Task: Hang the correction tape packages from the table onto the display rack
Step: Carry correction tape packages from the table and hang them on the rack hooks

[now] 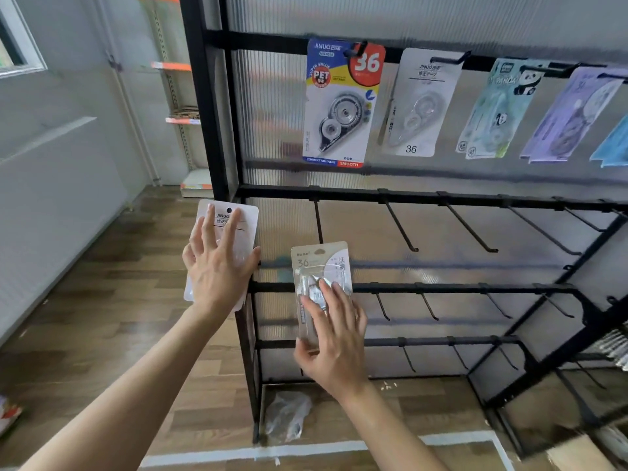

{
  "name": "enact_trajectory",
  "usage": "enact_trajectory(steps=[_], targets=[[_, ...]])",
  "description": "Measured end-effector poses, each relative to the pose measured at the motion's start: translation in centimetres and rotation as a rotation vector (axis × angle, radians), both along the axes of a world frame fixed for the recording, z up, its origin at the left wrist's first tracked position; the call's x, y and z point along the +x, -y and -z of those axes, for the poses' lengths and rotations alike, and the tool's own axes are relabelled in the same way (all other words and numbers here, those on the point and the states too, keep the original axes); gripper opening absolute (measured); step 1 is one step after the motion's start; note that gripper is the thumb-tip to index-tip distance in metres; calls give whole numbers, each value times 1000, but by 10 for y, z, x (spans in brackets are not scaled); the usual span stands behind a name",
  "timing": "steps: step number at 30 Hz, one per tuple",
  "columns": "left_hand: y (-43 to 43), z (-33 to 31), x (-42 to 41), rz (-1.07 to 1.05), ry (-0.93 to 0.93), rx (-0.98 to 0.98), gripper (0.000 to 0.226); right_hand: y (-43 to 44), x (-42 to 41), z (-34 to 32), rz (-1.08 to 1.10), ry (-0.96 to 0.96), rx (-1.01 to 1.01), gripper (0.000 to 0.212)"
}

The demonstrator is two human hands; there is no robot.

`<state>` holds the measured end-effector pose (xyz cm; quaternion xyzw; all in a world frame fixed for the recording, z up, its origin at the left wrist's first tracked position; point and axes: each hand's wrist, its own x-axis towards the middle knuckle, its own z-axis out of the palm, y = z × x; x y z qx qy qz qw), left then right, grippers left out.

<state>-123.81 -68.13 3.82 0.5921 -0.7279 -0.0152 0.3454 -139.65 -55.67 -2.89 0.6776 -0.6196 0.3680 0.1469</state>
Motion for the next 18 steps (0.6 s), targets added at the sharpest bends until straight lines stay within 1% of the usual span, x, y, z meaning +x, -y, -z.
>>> enact_trajectory(steps=[6,11,15,18], targets=[[14,0,-5,10,-28,-30,68,8,-4,4,22,19,-11,60],[21,1,-7,17,-40,-43,67,21,-11,6,1,-31,39,61],[22,1,-8,17,-49,-52,66,54,-19,-6,15,-47,145,61],[23,2,-7,18,-50,-58,67,82,-29,-11,8,-60,280,65]])
